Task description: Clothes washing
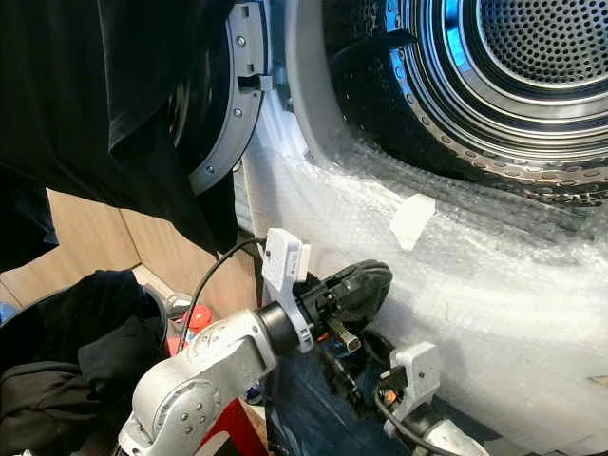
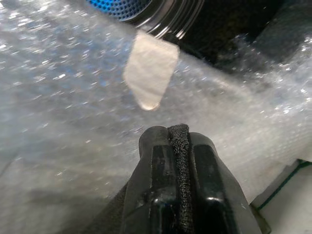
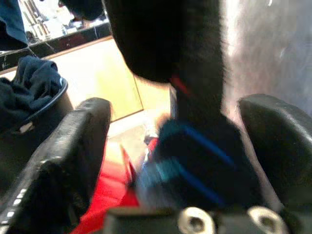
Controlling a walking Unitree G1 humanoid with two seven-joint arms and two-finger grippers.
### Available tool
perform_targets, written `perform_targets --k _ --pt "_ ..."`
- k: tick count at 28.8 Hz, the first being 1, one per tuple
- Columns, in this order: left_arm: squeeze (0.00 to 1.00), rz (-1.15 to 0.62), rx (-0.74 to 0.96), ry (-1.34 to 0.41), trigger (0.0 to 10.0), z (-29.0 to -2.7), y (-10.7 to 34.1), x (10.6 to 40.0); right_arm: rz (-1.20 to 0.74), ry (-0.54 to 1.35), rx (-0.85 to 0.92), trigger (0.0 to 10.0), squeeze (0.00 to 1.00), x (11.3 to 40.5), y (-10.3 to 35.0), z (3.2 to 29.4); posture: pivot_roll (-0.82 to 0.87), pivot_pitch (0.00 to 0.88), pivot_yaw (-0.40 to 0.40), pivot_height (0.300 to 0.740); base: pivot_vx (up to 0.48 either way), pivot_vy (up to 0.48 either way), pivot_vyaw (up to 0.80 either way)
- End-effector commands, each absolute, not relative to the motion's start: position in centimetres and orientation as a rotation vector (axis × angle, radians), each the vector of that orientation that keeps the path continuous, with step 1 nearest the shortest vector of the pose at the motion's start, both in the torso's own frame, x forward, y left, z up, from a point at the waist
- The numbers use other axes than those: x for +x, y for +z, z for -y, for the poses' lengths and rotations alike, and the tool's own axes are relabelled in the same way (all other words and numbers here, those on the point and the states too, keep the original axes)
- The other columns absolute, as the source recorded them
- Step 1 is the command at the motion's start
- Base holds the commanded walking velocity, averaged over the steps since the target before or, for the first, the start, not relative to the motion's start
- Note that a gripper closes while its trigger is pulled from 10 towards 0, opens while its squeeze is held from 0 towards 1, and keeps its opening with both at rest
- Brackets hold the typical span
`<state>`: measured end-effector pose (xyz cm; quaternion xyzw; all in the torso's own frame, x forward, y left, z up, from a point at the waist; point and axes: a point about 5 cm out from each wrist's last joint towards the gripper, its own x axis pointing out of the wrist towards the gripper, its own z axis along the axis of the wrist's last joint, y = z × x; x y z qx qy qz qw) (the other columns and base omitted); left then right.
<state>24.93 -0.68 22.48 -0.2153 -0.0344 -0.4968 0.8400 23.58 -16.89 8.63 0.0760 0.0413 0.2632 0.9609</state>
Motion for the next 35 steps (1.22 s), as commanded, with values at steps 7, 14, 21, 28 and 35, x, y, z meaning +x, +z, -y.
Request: perform_targets --k 7,14,21,28,35 --pt "0.00 0.133 -0.465 -1.072 10.0 1.3 23.6 24.8 -0.110 0.542 0.138 10.0 0.00 23.5 8.0 16.5 -0.04 0.000 0.005 0.740 0.000 0.000 0.00" --pt "0.00 0.172 -0.463 -1.077 10.0 1.5 24.6 25.1 -0.143 0.552 0.130 8.7 0.00 23.5 7.1 16.3 -0.03 0.000 0.003 0.740 0.000 0.000 0.00" --pt "0.00 0.180 -0.466 -1.098 10.0 1.7 24.9 24.8 -0.141 0.534 0.145 0.0 0.00 23.6 7.0 17.0 -0.03 0.000 0.005 0.740 0.000 0.000 0.00" --pt "0.00 0.186 -0.455 -1.106 10.0 1.7 25.0 24.7 -0.154 0.526 0.147 0.0 0.00 23.5 6.6 17.8 -0.03 0.000 0.006 0.740 0.000 0.000 0.00" --pt "0.00 0.198 -0.454 -1.109 10.0 1.7 25.2 24.6 -0.169 0.535 0.147 0.0 0.00 23.2 6.2 18.3 -0.03 0.000 0.003 0.740 0.000 0.000 0.00"
